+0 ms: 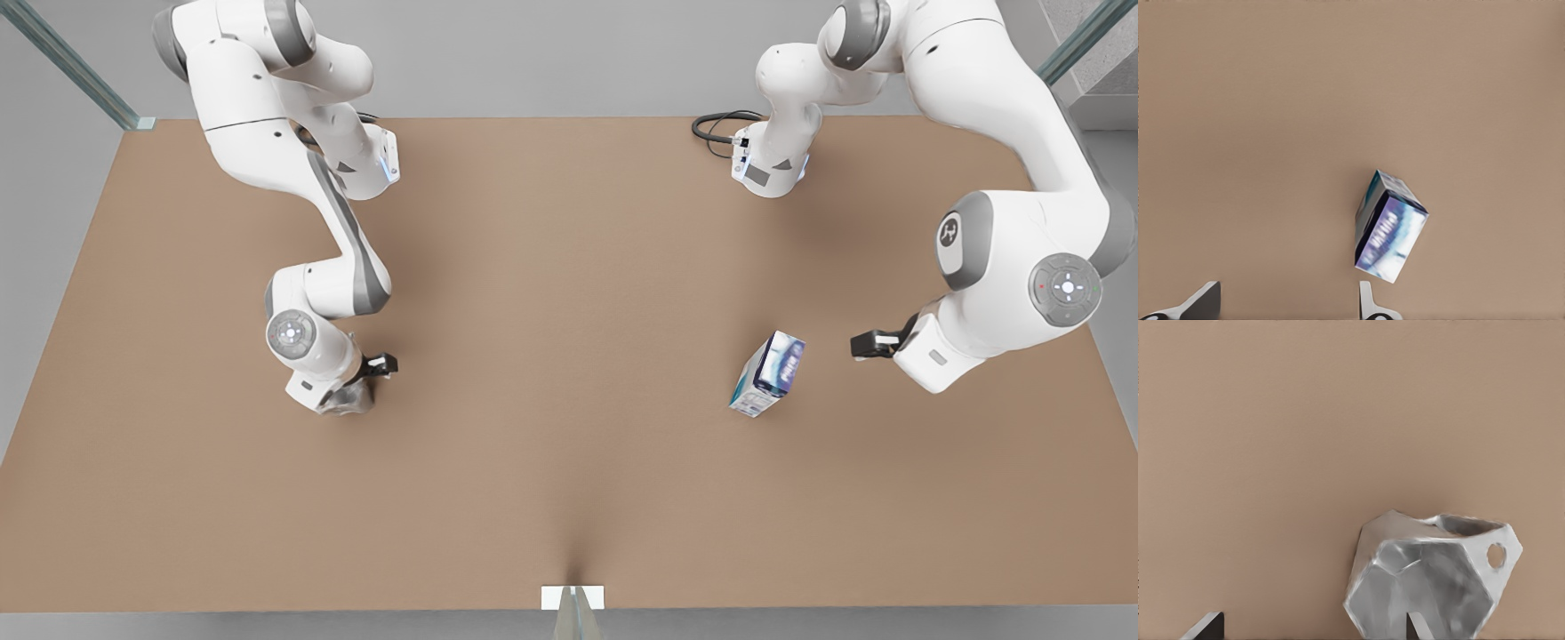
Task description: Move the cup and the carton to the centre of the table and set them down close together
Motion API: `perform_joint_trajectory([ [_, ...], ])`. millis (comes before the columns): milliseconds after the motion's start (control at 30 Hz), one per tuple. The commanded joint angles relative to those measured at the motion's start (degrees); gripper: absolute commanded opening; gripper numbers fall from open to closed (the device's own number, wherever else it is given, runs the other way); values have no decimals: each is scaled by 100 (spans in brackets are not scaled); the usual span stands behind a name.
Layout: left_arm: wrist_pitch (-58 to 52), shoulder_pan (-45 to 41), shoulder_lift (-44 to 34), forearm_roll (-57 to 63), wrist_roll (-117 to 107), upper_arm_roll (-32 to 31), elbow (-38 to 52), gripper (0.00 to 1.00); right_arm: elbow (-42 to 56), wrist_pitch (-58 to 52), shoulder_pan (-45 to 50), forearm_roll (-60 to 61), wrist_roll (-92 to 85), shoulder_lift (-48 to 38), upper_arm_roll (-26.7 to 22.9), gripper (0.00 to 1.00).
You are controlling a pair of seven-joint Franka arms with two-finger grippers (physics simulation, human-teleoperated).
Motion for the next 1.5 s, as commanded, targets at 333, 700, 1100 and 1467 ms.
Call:
perform_joint_trajectory([
  [333,-109,-3,17,9,-12,0,0,100,9,276,-17,-9,-9,467,0,100],
  [700,-162,-3,35,0,-47,-61,0,100,53,311,-17,-220,-79,625,0,28],
  [1100,-153,-3,166,-26,-47,-61,62,100,149,302,-53,-228,-396,687,0,21],
  [1467,-232,-3,193,-88,339,-132,97,100,1397,-172,1072,-141,844,923,9,21],
])
